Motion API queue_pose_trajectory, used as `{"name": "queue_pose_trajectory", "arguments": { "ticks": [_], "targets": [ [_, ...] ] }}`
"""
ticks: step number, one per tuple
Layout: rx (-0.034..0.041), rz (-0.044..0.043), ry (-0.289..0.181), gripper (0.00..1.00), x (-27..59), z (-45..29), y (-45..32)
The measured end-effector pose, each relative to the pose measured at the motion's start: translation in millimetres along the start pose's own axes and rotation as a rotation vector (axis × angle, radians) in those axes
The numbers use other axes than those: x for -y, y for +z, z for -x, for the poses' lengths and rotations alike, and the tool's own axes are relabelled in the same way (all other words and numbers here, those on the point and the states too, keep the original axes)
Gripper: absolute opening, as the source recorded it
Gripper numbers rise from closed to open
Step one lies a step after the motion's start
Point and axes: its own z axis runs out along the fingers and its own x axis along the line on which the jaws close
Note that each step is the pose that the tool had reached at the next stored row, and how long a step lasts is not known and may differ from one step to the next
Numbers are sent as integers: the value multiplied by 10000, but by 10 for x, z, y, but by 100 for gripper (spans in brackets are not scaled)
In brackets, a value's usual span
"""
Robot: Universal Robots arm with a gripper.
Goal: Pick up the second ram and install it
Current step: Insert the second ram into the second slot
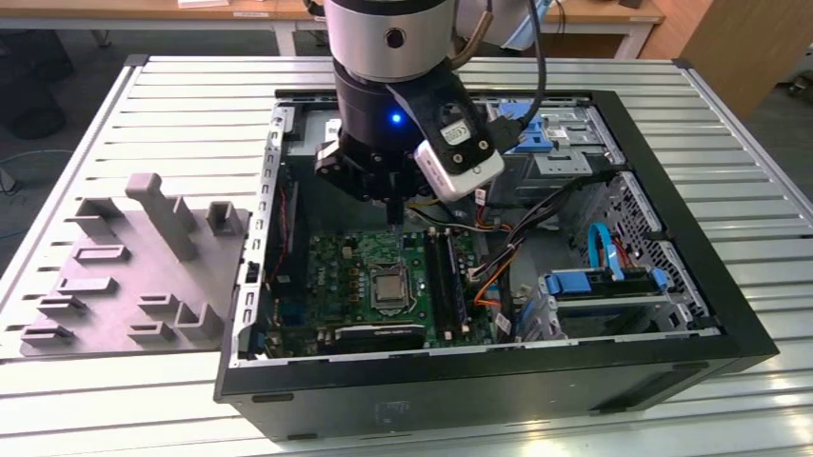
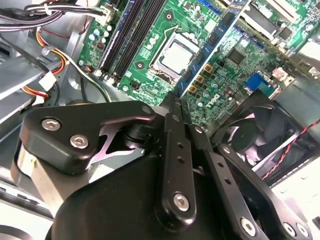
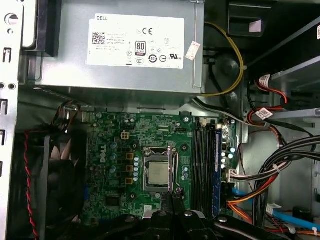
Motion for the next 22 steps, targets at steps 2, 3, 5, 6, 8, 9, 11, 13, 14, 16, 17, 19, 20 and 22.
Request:
{"name": "queue_pose_trajectory", "arguments": {
  "ticks": [2,3,5,6,8,9,11,13,14,16,17,19,20,22],
  "targets": [
    [1,-1,11,12,0,0,0],
    [1,-1,11,12,0,0,0],
    [1,-1,13,12,0,0,0],
    [-1,-2,14,12,0,0,0],
    [-109,5,20,12,-1,3,2],
    [-163,5,20,12,0,4,2],
    [-175,4,22,12,0,4,1],
    [-179,4,22,12,0,4,1],
    [-180,5,22,12,0,4,2],
    [-180,7,20,12,0,13,9],
    [-181,6,21,12,0,18,15],
    [-181,7,23,12,2,28,34],
    [-183,5,24,12,2,35,43],
    [-185,4,28,12,3,54,58]
  ]
}}
